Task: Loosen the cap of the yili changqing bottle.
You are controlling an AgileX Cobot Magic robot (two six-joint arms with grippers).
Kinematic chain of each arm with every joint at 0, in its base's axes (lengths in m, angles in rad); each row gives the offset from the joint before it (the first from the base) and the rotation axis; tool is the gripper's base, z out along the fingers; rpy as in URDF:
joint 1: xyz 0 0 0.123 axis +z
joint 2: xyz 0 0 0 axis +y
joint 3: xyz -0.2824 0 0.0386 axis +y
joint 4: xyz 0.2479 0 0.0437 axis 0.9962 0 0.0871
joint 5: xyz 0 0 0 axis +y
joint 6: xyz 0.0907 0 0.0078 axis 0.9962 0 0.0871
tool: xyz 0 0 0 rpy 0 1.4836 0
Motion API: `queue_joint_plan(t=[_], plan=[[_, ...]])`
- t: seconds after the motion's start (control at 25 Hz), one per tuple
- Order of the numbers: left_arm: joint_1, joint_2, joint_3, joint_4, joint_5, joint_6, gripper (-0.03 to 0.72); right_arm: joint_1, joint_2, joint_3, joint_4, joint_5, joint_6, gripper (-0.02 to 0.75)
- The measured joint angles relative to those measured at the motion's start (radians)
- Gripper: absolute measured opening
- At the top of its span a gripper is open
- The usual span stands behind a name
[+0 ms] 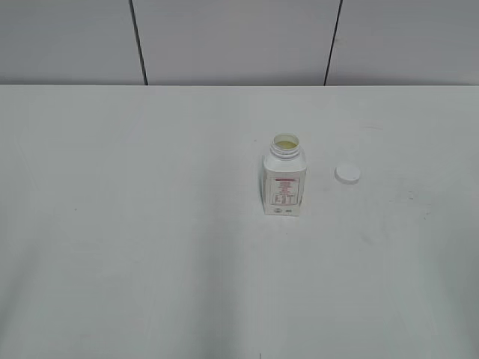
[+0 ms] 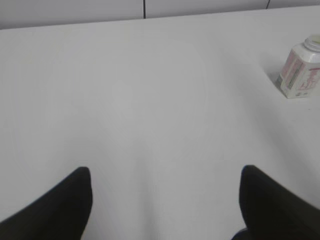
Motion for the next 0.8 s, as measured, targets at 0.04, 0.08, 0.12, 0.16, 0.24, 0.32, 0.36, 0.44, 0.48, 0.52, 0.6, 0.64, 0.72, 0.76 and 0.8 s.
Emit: queue_joint_plan(t=[0.04,0.08,0.12,0.16,0.24,0.32,0.36,0.44,0.48,0.52,0.6,0.64,0.72,0.76,0.8], plan=[[0.0,-0.001,0.0,-0.005,0.0,0.0,0.554,0.0,-0.019,0.0,0.0,-0.001,0.0,0.594],[0.0,-0.001,0.001,0.0,0.0,0.0,0.554,0.0,-0.047,0.0,0.0,-0.001,0.0,0.594],[0.0,-0.001,0.002,0.0,0.0,0.0,0.554,0.0,-0.069,0.0,0.0,-0.001,0.0,0.594],[0.0,-0.001,0.002,0.0,0.0,0.0,0.554,0.0,-0.086,0.0,0.0,0.0,0.0,0.594],[0.0,-0.001,0.002,-0.005,0.0,0.0,0.554,0.0,-0.101,0.0,0.0,-0.001,0.0,0.594],[0.0,-0.001,0.002,-0.005,0.0,0.0,0.554,0.0,-0.102,0.0,0.0,-0.001,0.003,0.594],[0.0,-0.001,0.002,0.0,0.0,0.0,0.554,0.0,-0.102,0.0,0.0,-0.001,0.006,0.594],[0.0,-0.001,0.002,-0.005,0.0,0.0,0.554,0.0,-0.102,0.0,-0.001,-0.001,0.01,0.594],[0.0,-0.001,0.002,0.0,0.0,0.0,0.554,0.0,-0.102,0.001,-0.002,-0.001,0.015,0.594],[0.0,-0.001,0.002,-0.005,0.0,0.0,0.554,0.0,-0.102,0.001,-0.002,-0.001,0.025,0.594],[0.0,-0.001,0.002,0.0,0.0,0.0,0.554,0.0,-0.102,0.001,-0.002,-0.001,0.036,0.594],[0.0,-0.001,0.002,-0.005,0.0,0.0,0.554,0.0,-0.102,0.001,-0.002,-0.001,0.038,0.594],[0.0,-0.001,0.002,-0.005,0.0,0.0,0.554,0.0,-0.102,0.001,-0.002,-0.002,0.039,0.594],[0.0,-0.001,0.002,-0.005,0.0,0.0,0.554,0.0,-0.102,0.001,-0.002,-0.002,0.04,0.594],[0.0,-0.001,0.002,-0.005,0.0,0.0,0.554,0.0,-0.102,0.001,-0.002,-0.002,0.041,0.594]])
